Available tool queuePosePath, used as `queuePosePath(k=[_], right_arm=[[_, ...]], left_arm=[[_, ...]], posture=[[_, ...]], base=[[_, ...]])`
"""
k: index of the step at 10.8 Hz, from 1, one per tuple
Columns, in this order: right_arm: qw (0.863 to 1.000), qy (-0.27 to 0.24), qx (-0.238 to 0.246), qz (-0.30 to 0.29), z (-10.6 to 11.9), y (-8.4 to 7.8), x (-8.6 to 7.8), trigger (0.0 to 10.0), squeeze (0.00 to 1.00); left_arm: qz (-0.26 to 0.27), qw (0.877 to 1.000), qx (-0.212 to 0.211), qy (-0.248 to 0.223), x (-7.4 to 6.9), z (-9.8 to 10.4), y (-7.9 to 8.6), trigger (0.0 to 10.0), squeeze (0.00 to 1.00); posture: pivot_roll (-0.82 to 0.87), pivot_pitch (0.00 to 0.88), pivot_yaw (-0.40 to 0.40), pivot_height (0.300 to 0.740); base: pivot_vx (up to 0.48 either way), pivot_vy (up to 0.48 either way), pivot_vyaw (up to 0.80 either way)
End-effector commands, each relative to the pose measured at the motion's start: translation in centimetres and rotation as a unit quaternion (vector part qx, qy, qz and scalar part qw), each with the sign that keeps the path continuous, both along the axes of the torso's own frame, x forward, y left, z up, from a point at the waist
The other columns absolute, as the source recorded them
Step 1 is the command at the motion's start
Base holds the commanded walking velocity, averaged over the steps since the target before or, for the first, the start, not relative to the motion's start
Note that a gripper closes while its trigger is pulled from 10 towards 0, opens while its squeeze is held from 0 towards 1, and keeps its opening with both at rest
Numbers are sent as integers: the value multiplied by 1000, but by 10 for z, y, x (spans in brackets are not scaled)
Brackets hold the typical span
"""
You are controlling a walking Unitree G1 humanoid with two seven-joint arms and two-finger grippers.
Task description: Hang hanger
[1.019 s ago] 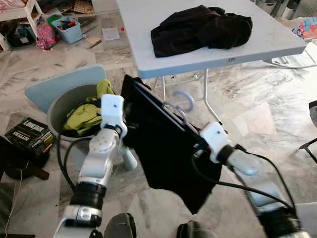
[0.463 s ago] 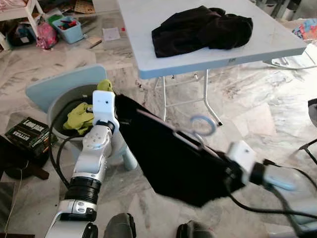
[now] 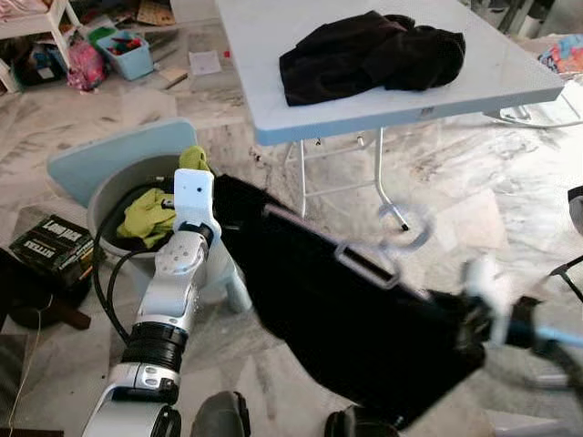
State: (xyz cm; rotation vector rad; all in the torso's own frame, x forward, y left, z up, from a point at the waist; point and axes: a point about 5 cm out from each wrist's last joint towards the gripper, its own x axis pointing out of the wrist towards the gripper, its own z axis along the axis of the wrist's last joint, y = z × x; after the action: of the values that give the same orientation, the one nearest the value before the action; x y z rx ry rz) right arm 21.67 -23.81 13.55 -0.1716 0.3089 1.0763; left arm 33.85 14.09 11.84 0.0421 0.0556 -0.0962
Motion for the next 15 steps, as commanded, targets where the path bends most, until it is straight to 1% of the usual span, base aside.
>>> queuePosePath(k=[1,2,3,4,5,6,7,8,9,10,11,12,13,14,15], right_arm=[[1000,-13,19,-6,23,-13,2,10000,0],[998,-22,52,-10,35,-10,6,10000,0],[996,-26,89,-1,45,-5,7,10000,0],[996,-17,85,17,47,-4,4,10000,0],[998,-8,59,20,45,-9,1,10000,0],[997,7,69,25,45,-10,-2,10000,0],[999,10,-2,35,30,-7,-5,10000,0],[987,16,-129,91,12,-11,-17,10000,0],[979,9,-181,95,7,-21,-16,10000,0],[970,-2,-220,101,7,-27,-14,10000,0],[971,-2,-206,120,19,-27,-16,10000,0],[977,-2,-173,127,29,-25,-17,10000,0],[975,-10,-161,154,52,-26,-20,10000,0],[965,-20,-204,163,51,-29,-19,10000,0],[958,-19,-214,192,49,-28,-25,10000,0]], left_arm=[[86,996,1,0,2,2,38,0,0],[83,996,1,9,1,-1,37,0,0],[85,996,-1,24,0,-7,36,0,0],[98,995,6,19,-1,-6,40,0,0],[114,993,8,10,1,-2,50,0,0],[114,993,10,10,2,-1,52,0,0],[115,993,10,6,2,0,51,0,0],[113,994,7,-1,3,2,46,0,0],[112,994,7,-8,3,5,46,0,0],[111,994,10,-11,4,6,47,0,0],[113,993,12,-5,4,3,48,0,0],[115,993,11,0,3,1,48,0,0],[117,993,13,4,2,-1,50,0,0],[118,993,14,2,3,0,52,0,0],[112,994,16,-8,6,5,49,0,0]], posture=[[-89,79,3,740],[-89,79,3,740],[-86,78,3,740],[-86,78,3,740],[-86,78,3,740],[-85,78,4,740],[-90,77,7,740],[-90,77,7,740],[-95,74,8,740],[-95,74,8,740],[-95,74,8,740],[-95,74,8,740],[-108,77,12,740],[-114,77,12,740],[-114,77,12,740]], base=[[0,0,0],[0,0,0],[0,0,0],[0,0,0],[0,0,0],[0,0,0],[0,0,0],[0,0,0],[0,0,0],[0,0,0],[0,0,0],[0,0,0],[0,0,0],[0,0,0],[0,0,0]])
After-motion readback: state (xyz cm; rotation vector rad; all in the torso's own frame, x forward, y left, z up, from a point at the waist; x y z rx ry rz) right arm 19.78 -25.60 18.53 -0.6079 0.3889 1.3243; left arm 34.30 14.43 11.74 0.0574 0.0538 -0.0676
